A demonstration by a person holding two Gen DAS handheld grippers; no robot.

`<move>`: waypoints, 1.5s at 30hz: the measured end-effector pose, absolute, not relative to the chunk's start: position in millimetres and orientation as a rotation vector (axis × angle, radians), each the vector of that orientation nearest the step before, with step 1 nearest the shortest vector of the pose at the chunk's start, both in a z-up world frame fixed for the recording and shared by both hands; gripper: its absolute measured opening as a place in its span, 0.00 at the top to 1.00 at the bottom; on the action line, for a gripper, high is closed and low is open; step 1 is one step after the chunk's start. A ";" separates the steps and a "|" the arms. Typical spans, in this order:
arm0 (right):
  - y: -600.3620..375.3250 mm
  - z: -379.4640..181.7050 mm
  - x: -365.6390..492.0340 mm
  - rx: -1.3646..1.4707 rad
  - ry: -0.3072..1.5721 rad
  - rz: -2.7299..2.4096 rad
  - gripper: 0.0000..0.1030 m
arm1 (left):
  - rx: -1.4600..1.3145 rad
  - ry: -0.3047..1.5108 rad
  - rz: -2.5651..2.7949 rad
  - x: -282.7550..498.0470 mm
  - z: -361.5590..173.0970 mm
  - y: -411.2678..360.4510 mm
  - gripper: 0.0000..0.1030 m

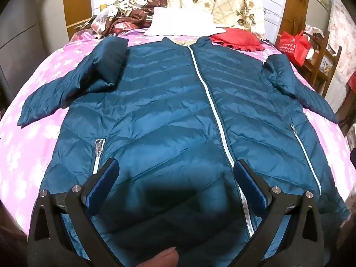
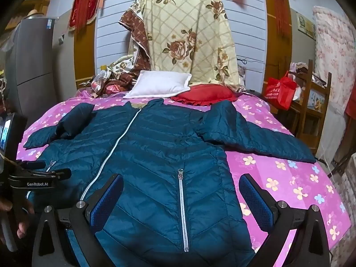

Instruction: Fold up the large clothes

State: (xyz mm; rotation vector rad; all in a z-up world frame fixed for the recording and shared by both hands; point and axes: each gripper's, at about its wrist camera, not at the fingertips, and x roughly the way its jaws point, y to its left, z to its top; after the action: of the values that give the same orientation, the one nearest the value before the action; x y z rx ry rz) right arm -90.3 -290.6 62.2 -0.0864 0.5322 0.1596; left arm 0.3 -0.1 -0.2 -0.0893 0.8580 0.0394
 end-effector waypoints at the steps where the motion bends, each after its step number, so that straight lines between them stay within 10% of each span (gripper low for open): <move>1: -292.9 63.0 -91.0 -0.083 0.531 0.160 0.00 | -0.093 0.861 0.036 0.7 -0.6 0.1 0.00; 45: -293.2 61.8 -90.5 -0.086 0.531 0.158 0.00 | -0.112 0.895 0.035 -0.1 -7.0 3.3 0.00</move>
State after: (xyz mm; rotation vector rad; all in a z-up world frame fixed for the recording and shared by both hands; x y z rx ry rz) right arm -90.5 -293.2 61.8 -0.0863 0.5312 0.1582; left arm -0.1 3.3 -7.0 -0.1118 0.8951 0.0354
